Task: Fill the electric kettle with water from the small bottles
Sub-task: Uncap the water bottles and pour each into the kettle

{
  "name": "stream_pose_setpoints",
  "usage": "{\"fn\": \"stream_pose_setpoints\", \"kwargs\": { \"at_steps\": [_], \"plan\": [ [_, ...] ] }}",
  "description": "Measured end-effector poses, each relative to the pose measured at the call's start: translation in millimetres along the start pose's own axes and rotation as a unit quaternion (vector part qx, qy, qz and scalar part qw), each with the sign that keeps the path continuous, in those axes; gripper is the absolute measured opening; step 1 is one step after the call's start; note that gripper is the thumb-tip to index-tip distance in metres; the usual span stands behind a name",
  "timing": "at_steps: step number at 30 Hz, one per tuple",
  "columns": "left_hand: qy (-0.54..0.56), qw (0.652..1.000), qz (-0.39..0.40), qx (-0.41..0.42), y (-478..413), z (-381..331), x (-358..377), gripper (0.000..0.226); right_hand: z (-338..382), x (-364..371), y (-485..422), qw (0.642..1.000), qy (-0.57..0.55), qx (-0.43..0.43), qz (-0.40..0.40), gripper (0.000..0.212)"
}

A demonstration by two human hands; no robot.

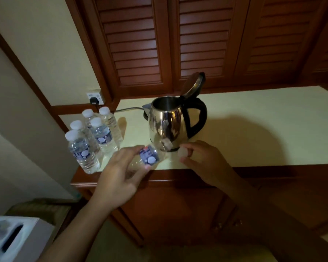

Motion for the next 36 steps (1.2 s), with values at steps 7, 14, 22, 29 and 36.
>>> {"fn": "stream_pose_setpoints", "kwargs": {
  "at_steps": [7,14,22,29,36],
  "plan": [
    [0.023,0.999,0.045,-0.001,42.4,1.2,0.4,0.054,28.3,-13.9,11.8,0.994,0.03,-0.071,0.074,0.043],
    [0.183,0.981,0.063,-0.032,49.8,-3.4,-8.6,0.047,46.7,-14.6,19.0,0.993,-0.014,-0.095,0.067,0.04],
    [0.422,0.874,0.172,-0.17,49.5,-13.5,-15.8,0.041,53.4,-29.5,44.4,0.983,-0.147,-0.05,0.095,0.036],
    [0.661,0.61,0.312,-0.306,27.3,-19.3,13.4,0.05,36.9,-53.5,45.2,0.987,-0.074,-0.131,0.048,0.03],
    [0.649,0.595,0.381,-0.282,-35.6,-43.9,66.2,0.051,4.6,-70.8,24.0,0.984,0.046,-0.134,-0.107,0.054]
  ]
}}
Point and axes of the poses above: each hand's wrist, its own y-axis away from the middle knuckle, its own x-axis out of the palm, z = x × y, the point moved 1 cm from there along -y, towards the middle knuckle, and after that the axes turned 12 degrees about y, right-handed, at the moved point
